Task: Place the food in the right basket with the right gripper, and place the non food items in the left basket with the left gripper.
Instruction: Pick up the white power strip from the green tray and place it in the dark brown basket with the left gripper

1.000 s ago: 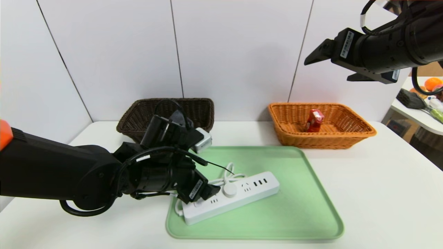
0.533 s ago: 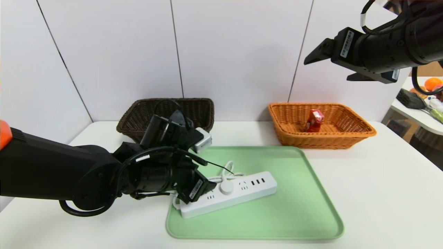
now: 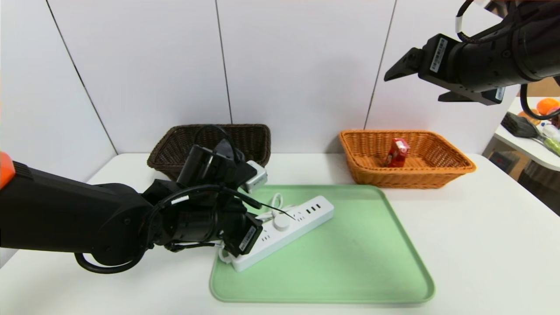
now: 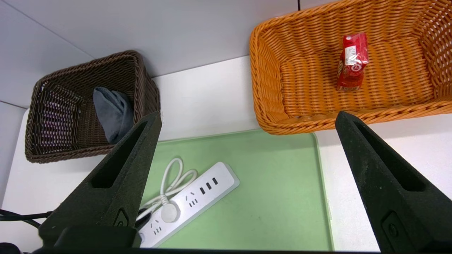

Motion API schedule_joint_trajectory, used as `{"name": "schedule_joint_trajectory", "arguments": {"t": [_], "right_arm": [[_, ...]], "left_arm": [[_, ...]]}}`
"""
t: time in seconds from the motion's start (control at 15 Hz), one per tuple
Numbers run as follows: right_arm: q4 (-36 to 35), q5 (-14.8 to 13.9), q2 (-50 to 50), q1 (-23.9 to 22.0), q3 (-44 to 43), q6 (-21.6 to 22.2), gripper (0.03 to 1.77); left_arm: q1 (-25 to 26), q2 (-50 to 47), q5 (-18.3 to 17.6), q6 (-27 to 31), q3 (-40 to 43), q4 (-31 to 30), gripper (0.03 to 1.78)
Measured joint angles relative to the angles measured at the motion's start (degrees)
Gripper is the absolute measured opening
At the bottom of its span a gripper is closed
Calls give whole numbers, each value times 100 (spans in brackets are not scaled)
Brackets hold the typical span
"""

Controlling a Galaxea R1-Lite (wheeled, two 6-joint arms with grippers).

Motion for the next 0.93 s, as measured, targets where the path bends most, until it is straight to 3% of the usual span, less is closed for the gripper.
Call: {"name": "schedule_joint_trajectory", "arguments": {"t": [0.4, 0.93], "right_arm": [[11, 2, -2, -1, 11, 4, 169], [11, 2, -2, -17, 45, 59, 169]], "left_arm": [[-6, -4, -16, 0, -34, -41, 10], [-267, -50, -88, -199, -43, -628, 10]]}}
